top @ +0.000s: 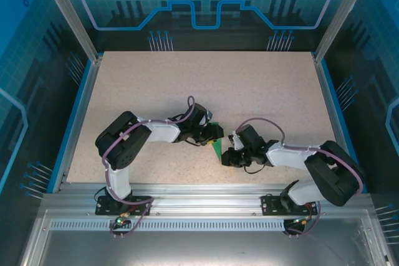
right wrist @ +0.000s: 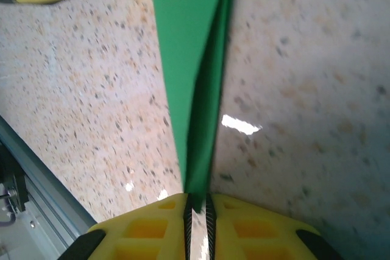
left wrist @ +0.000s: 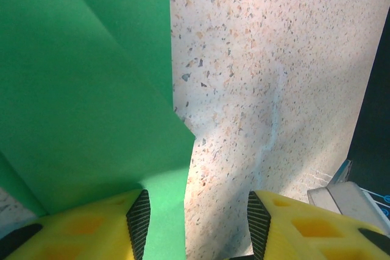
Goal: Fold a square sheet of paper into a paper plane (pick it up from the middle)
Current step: Fold the wing for the fifth time at the center of the table.
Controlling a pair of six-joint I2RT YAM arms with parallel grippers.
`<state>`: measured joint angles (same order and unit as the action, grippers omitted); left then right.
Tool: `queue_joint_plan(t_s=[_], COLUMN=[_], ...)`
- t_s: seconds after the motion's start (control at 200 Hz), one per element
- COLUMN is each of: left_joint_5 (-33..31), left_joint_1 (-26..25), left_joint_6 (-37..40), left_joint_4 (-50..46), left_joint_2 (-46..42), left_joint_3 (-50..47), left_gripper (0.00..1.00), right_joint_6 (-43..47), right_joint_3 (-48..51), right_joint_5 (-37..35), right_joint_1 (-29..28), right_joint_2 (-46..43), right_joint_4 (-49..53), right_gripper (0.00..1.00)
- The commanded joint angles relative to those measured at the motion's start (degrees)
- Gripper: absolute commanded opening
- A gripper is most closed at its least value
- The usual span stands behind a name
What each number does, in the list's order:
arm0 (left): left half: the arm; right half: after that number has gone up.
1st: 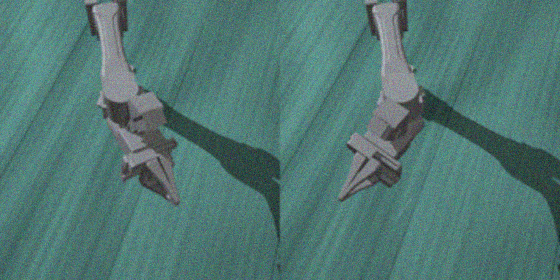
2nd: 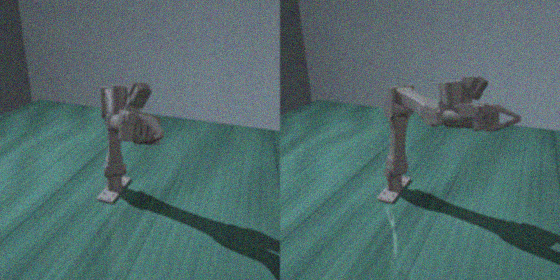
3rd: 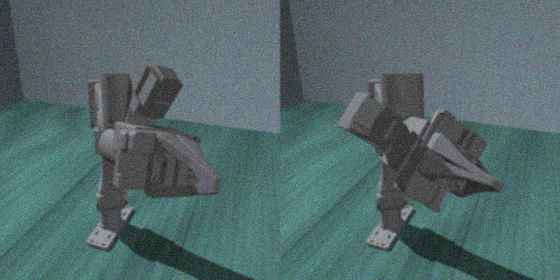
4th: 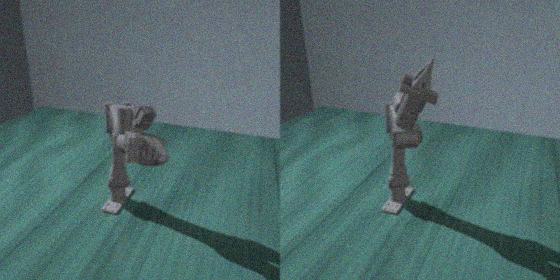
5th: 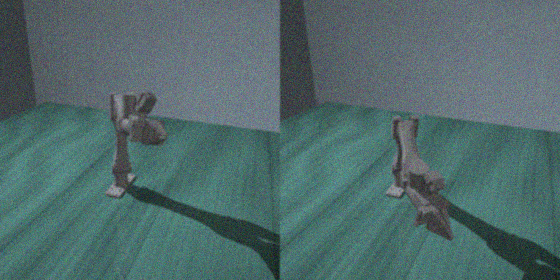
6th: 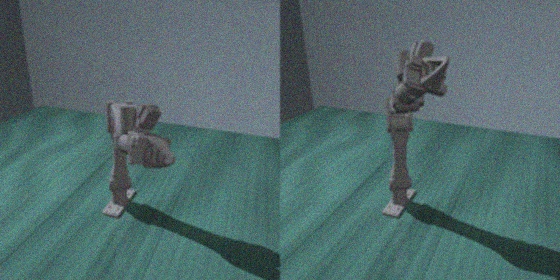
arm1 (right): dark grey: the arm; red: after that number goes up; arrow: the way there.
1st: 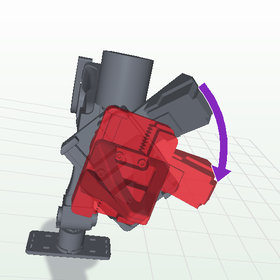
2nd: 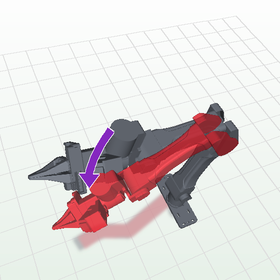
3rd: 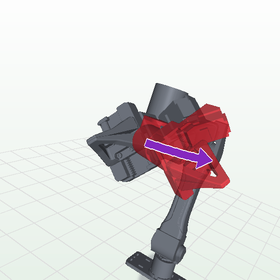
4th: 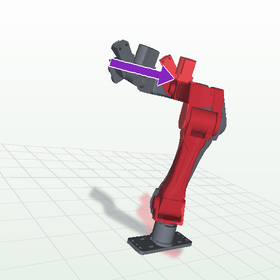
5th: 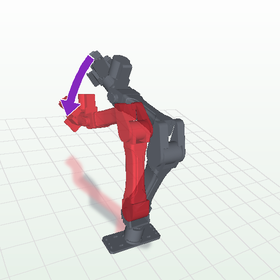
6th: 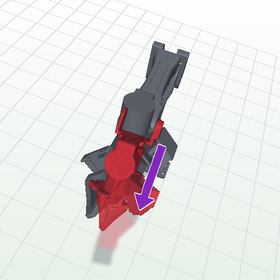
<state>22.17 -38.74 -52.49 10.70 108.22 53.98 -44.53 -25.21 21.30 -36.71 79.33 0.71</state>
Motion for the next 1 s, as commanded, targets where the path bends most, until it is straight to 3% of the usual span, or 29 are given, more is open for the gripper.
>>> queue_joint_plan(t_s=[0.0,0.195,0.455,0.645,0.995], left_joint_5=[-0.8,-0.6,-0.4,-0.2,0.2], left_joint_1=[0.4,0.4,0.4,0.3,1.6], left_joint_6=[0.9,0.7,0.6,0.5,5.1], left_joint_4=[-2.0,-1.9,-1.8,-1.6,-5.0], left_joint_2=[1.7,1.7,1.6,1.0,0.0], left_joint_3=[1.0,1.0,1.0,1.0,4.0], left_gripper=[0.51,0.51,0.51,0.51,0.53], right_joint_6=[0.6,-2.3,-4.4,-3.4,-0.5], right_joint_3=[-0.7,-4.9,-5.6,-2.7,0.4], right_joint_5=[0.0,-0.9,-1.5,-2.7,-2.9], right_joint_1=[0.3,0.3,0.5,1.2,2.0], right_joint_2=[-3.0,-3.4,5.3,9.8,13.0], right_joint_4=[5.2,-0.2,-6.4,-5.4,-2.1], right_gripper=[0.17,0.18,0.19,0.09,0.07])
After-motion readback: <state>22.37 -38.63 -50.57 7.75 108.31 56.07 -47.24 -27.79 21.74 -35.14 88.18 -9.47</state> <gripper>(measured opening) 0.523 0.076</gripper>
